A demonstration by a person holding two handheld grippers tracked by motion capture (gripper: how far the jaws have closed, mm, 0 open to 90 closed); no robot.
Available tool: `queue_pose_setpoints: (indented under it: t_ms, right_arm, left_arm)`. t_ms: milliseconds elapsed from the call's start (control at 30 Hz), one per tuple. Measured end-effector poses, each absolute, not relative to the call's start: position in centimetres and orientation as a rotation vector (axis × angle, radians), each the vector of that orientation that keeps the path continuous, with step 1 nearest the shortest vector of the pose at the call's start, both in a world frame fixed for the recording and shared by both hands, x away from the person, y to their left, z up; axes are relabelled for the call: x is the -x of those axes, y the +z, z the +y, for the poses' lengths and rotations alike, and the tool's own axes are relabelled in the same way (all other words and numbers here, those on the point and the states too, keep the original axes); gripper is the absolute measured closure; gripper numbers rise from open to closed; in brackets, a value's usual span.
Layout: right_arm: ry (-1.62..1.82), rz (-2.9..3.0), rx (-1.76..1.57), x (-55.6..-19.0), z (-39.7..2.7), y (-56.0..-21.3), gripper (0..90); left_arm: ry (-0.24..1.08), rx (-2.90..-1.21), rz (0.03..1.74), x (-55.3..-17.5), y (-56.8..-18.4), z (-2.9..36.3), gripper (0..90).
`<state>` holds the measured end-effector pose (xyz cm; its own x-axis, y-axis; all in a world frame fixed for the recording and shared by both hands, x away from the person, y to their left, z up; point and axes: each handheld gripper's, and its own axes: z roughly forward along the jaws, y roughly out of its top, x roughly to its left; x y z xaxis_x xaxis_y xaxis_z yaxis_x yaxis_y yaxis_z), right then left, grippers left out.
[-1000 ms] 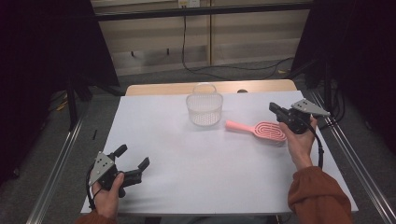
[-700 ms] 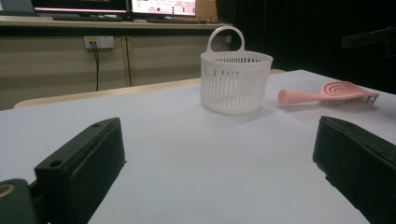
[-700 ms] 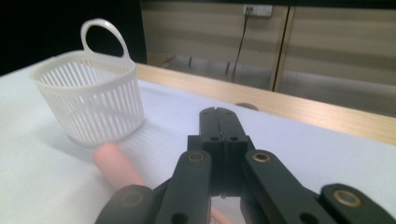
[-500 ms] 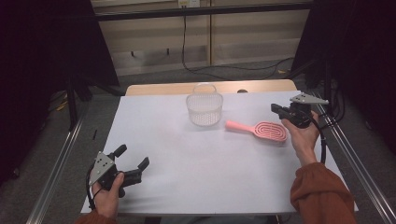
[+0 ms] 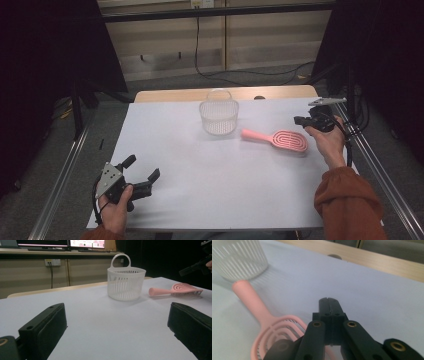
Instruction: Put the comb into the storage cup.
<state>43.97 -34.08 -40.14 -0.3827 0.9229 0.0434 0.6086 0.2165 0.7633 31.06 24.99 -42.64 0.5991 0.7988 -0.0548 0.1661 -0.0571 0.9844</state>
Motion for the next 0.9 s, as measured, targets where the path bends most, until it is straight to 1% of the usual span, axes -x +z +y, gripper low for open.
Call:
queue_pose_setpoints:
  t_ms: [333,900]
  right_arm:
    - [0.906,2.137,-1.469,-44.6,-34.9,-41.5,90.0]
    - [0.834,2.181,-1.478,-44.5,-34.1,-42.5,90.0]
  left_arm:
    - [0.629,-1.572,0.835,-31.1,-42.7,24.9,2.2]
    - [0.632,-1.567,0.833,-31.0,-42.6,25.0,2.2]
